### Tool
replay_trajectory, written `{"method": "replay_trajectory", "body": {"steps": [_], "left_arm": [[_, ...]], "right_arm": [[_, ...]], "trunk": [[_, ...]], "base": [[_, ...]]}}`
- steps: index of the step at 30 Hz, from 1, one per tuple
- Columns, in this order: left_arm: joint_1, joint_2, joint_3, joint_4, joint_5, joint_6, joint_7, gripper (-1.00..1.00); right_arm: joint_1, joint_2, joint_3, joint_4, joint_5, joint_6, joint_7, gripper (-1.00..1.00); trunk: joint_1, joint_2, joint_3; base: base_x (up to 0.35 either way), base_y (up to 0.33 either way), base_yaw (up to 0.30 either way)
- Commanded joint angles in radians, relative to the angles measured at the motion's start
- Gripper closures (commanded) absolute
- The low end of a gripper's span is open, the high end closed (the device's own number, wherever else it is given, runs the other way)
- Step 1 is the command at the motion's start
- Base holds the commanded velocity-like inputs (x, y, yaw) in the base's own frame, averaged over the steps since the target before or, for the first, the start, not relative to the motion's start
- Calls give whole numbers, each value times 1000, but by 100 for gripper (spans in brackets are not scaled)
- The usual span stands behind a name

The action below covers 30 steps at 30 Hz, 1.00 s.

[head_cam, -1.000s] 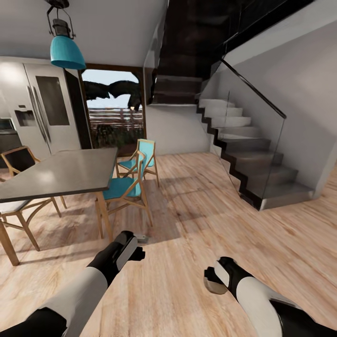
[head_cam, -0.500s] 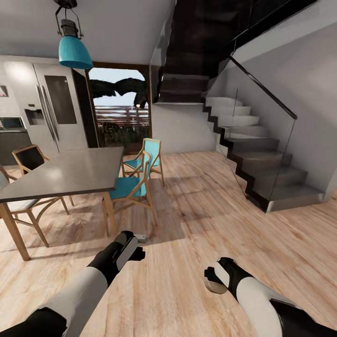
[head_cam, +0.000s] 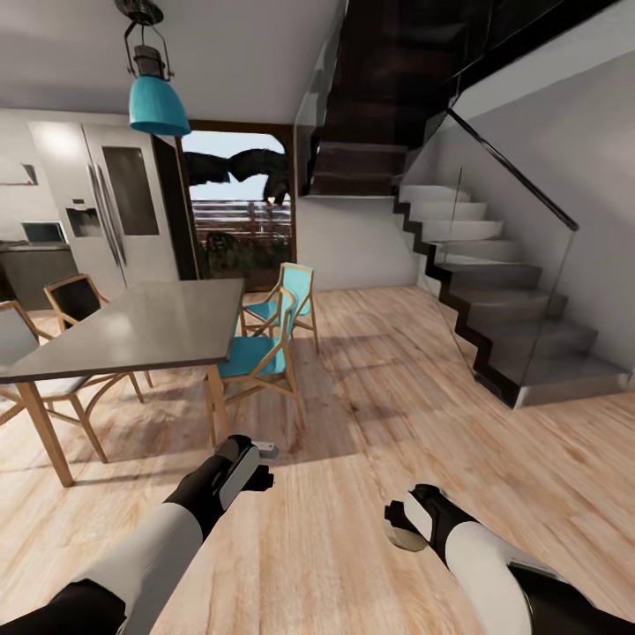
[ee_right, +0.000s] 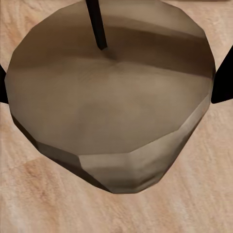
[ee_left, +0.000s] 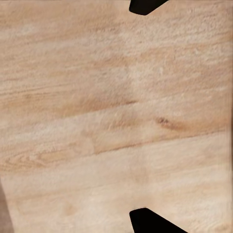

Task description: Place each of the two pumpkins and all three candles from the living room inside a cabinet in the living room (use any cabinet), then make sure every cabinet is closed, and position the cauldron so it is next to a table in the living room.

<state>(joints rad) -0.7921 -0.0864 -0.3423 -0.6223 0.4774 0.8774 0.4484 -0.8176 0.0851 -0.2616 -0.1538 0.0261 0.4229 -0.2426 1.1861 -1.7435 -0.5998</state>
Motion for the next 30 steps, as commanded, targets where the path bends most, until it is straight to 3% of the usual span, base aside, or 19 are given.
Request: {"method": "replay_trajectory", "body": {"steps": [1,14,30], "left_arm": [[-1,1,-4,-1,10,2,9,-100],[-1,1,-4,-1,10,2,9,-100],[-1,1,-3,-3,17,3,9,-100]], "right_arm": [[0,1,-7,-2,2,5,-3,100],[0,3,-7,-3,2,5,-3,100],[0,8,-7,-3,2,5,-3,100]], "trunk": [[-4,7,1],[-54,98,29],[-54,98,11]], "base": [[0,0,232],[0,0,212],[0,0,208]]}}
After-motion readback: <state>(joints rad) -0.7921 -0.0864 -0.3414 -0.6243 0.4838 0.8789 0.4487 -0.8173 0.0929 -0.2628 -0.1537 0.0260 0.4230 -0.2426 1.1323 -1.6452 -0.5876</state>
